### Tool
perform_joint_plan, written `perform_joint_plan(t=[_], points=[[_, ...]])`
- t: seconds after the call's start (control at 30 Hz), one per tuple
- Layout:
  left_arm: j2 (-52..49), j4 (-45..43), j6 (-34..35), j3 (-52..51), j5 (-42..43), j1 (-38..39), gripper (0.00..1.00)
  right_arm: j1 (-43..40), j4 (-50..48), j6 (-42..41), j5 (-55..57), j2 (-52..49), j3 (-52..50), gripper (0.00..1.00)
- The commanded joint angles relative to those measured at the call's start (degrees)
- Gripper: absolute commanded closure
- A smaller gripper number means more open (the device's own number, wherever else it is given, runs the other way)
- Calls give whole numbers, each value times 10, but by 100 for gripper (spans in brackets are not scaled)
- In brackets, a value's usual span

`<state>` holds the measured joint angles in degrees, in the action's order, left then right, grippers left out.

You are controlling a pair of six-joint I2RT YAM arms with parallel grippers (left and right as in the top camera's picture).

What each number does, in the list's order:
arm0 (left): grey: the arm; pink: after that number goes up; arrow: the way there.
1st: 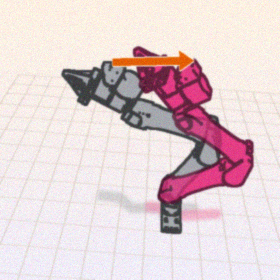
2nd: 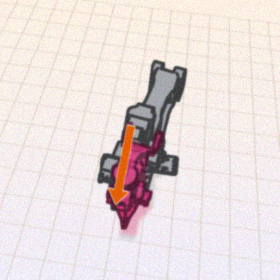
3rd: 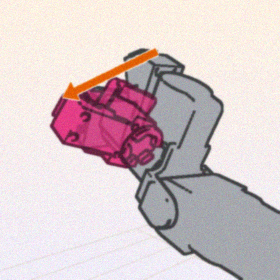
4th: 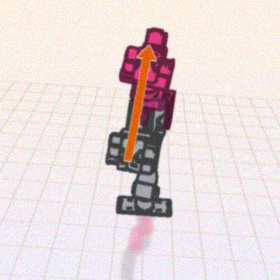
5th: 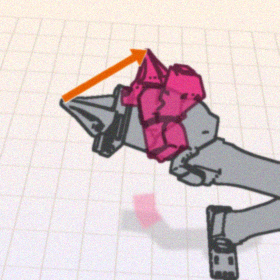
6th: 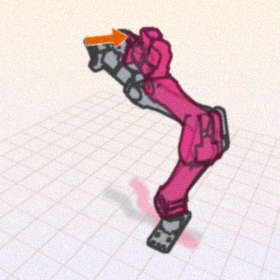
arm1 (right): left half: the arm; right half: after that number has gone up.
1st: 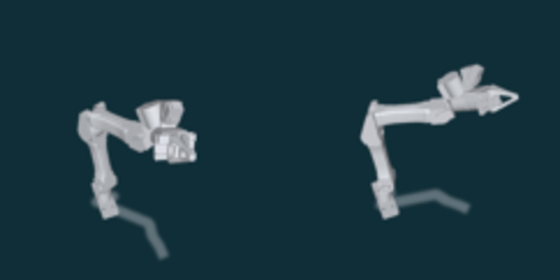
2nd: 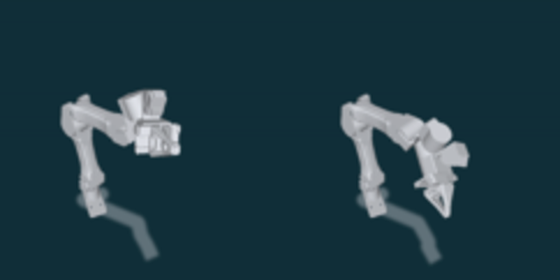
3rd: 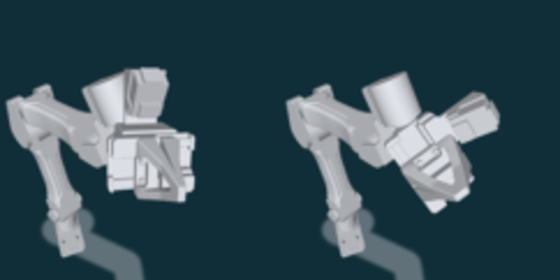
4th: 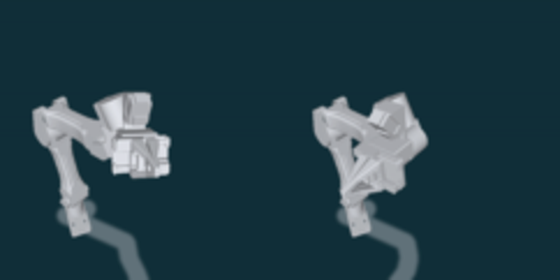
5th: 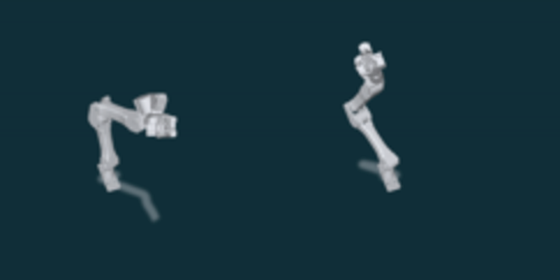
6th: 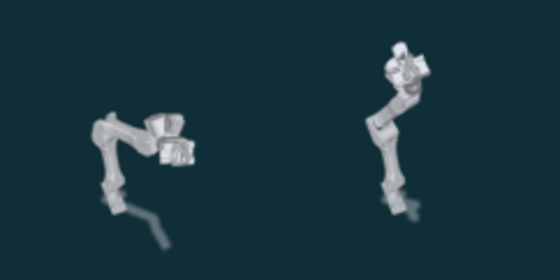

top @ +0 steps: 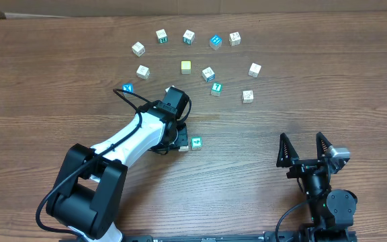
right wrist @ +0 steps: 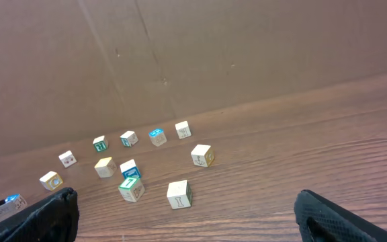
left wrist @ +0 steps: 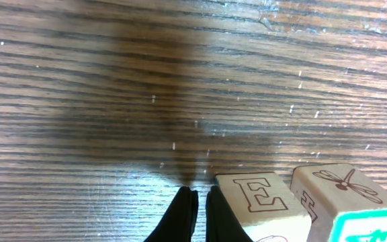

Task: Form a horizontal line

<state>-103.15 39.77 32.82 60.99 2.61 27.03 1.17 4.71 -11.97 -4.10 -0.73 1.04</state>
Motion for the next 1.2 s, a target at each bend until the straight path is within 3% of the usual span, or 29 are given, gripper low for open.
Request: perform_joint_plan(t=[0.0,1.17], points=[[-7,-2,-12,-6,15,5,96,-2,-3,0,-1,6,-6,0],[-7,-11,-11,-6,37,5,96,-2,-3,0,-1,6,-6,0]])
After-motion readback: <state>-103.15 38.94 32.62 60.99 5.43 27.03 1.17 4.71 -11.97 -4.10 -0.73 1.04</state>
